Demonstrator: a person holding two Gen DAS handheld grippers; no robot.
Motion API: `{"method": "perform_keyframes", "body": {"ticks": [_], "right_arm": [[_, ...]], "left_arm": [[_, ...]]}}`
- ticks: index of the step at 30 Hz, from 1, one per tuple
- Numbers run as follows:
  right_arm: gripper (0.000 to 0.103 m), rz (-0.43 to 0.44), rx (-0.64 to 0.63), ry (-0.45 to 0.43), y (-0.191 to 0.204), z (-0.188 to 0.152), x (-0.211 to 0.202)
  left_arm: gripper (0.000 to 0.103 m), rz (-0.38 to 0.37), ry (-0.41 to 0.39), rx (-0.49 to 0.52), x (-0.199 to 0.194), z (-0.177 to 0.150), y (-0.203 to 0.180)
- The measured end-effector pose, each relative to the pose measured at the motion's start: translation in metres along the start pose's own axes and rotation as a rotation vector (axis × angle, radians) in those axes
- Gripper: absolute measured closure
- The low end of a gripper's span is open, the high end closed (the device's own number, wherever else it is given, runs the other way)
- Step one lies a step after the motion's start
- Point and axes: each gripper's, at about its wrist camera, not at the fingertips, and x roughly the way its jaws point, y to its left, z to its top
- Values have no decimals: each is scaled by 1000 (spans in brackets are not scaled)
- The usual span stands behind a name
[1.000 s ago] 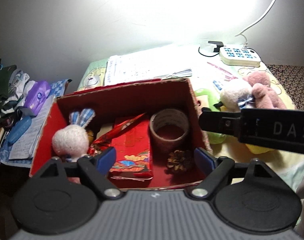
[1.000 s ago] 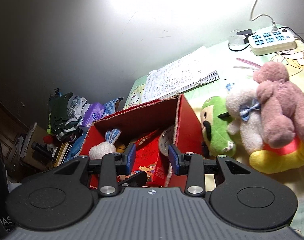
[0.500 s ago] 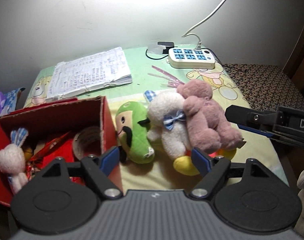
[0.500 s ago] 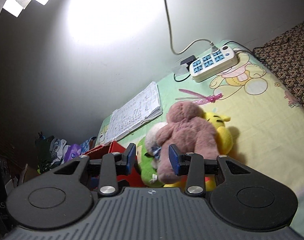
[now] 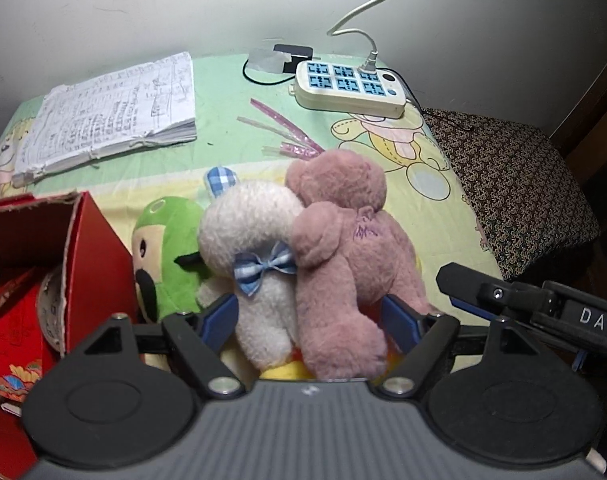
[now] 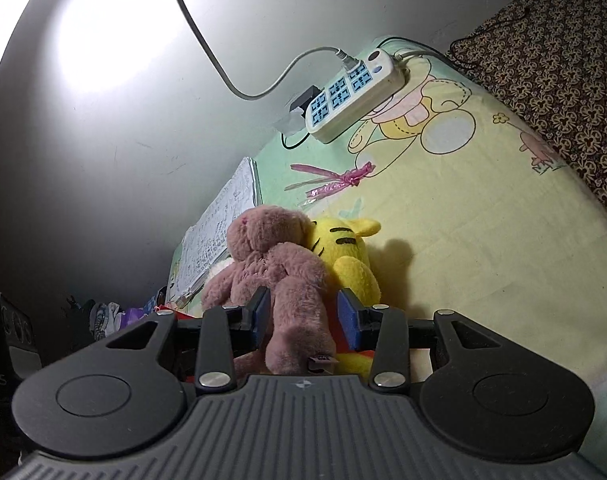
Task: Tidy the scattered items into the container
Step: 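Close both grippers on the pink teddy bear and lift it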
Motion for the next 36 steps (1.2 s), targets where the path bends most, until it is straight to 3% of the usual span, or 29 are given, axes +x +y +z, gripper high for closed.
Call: {"method": "perform_keyframes", "body": {"ticks": [4, 16, 21, 24, 31, 36], "right_arm": [[57, 26, 19, 34, -7, 7, 14], [59, 157, 69, 135, -15, 13, 47], [64, 170, 45, 136, -11, 14, 46], [67, 171, 41, 135, -11, 13, 43], [76, 165, 24, 120, -9, 9, 29], [76, 167, 12, 120, -6, 4, 23]], "left_arm": [[23, -19, 19, -17, 13, 5, 1], [26, -35, -9, -6, 22, 9, 5], [34, -31, -28, 25, 18, 10, 0], [52, -53, -37, 53, 14, 7, -7], [53, -71, -54, 52, 5, -3, -9], [54, -89, -66, 42, -4, -12, -8]]}}
